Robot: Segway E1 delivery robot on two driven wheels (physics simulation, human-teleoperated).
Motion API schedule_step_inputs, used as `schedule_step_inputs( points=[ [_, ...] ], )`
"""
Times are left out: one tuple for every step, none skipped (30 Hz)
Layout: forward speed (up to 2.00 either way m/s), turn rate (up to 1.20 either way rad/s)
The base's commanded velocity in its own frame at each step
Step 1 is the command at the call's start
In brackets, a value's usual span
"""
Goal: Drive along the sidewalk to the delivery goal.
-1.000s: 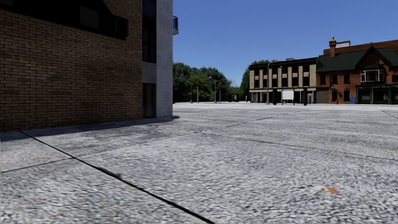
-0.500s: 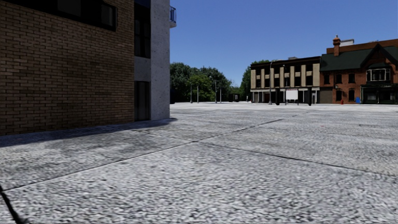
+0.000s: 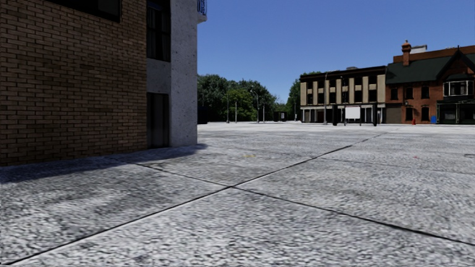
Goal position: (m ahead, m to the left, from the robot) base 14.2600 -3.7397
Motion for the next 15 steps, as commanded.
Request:
schedule_step_inputs(
  points=[
    [2.0, 0.0],
    [2.0, 0.0],
    [2.0, 0.0],
    [2.0, 0.0],
    [2.0, 0.0],
    [2.0, 0.0],
    [2.0, 0.0],
    [2.0, 0.0],
    [2.0, 0.0],
    [2.0, 0.0],
    [2.0, 0.0],
    [2.0, 0.0],
    [2.0, 0.0],
    [2.0, 0.0],
    [2.0, 0.0]
  ],
)
